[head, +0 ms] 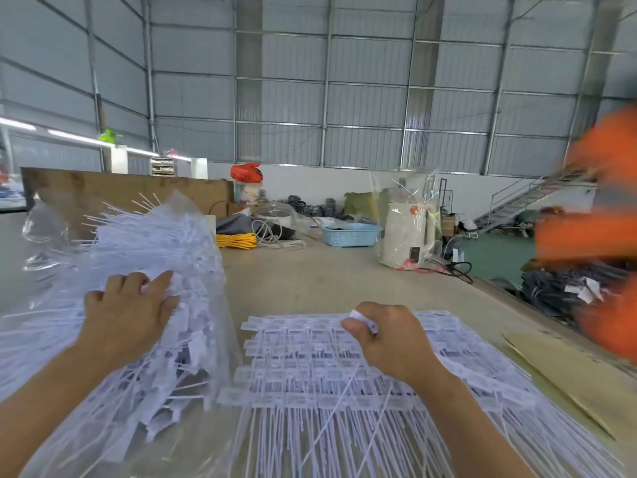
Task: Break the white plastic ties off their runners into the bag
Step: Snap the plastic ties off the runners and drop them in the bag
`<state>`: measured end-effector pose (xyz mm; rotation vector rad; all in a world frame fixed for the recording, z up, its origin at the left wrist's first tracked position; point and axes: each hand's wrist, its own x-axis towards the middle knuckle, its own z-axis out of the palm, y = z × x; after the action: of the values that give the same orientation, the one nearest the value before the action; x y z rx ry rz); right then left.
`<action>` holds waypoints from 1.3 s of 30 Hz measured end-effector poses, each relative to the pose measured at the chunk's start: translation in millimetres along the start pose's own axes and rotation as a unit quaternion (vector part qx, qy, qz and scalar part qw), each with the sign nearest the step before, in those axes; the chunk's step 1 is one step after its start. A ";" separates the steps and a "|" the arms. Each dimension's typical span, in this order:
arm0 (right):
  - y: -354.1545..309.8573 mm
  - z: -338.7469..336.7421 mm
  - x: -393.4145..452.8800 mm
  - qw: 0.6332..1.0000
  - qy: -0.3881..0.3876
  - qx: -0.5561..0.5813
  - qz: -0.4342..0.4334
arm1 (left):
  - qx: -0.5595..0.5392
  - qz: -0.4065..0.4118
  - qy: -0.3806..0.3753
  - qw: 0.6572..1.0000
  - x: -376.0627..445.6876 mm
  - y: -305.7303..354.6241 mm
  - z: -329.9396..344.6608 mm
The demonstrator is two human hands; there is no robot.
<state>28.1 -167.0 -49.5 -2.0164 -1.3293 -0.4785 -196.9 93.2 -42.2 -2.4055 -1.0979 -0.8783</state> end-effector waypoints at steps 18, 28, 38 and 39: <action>-3.8 1.2 0.2 0.963 -0.064 0.250 0.077 | -0.746 -0.106 -0.320 0.574 -26.2 209.1 -32.5; 4.7 0.6 0.0 0.979 -0.112 0.146 0.089 | -0.753 -0.154 -0.178 0.614 -31.3 204.2 -10.5; 4.8 1.6 -1.2 0.968 -0.161 0.172 0.090 | -0.743 -0.106 -0.217 0.625 -39.0 209.6 -17.5; 2.5 -0.6 -2.3 0.959 -0.183 0.198 0.091 | -0.732 -0.093 -0.211 0.641 -39.0 209.9 -18.1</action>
<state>29.4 -169.6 -51.3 -1.9114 -1.3062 0.2446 -62.3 -71.6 -67.2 -4.0120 -0.7872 -1.8246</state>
